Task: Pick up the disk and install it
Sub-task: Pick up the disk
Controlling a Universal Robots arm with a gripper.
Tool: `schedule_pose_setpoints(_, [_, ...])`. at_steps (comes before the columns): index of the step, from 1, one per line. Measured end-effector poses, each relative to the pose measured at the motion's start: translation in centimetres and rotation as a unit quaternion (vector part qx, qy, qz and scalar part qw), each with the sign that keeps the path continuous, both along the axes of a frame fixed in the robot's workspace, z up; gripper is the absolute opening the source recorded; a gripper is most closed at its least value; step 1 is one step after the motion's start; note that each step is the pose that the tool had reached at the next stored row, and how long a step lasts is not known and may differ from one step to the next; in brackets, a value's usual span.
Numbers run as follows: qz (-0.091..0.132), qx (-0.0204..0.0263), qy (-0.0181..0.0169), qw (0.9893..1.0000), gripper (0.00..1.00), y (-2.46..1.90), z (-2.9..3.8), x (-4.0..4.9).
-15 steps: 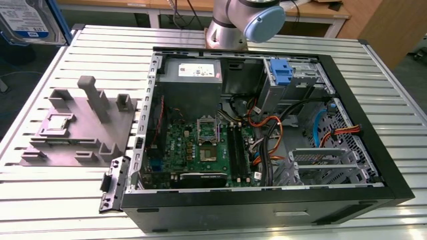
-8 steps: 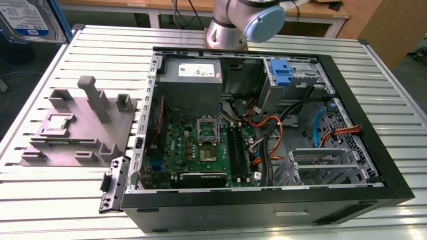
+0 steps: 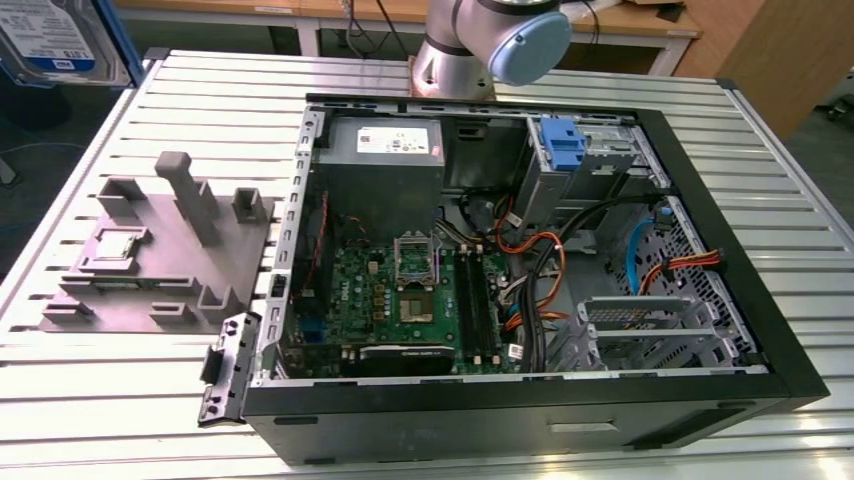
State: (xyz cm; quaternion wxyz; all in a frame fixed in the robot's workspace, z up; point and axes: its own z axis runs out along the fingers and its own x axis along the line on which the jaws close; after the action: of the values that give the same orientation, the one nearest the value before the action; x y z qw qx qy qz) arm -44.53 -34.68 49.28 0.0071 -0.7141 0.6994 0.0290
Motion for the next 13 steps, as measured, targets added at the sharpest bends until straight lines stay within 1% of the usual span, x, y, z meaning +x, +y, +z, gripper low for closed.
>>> schedule_pose_setpoints(8, [0.0,0.0,0.0,1.0,0.37,-0.03,0.0,0.7])
schedule_pose_setpoints(13, [0.0,0.0,0.0,1.0,0.37,-0.04,0.0,0.89])
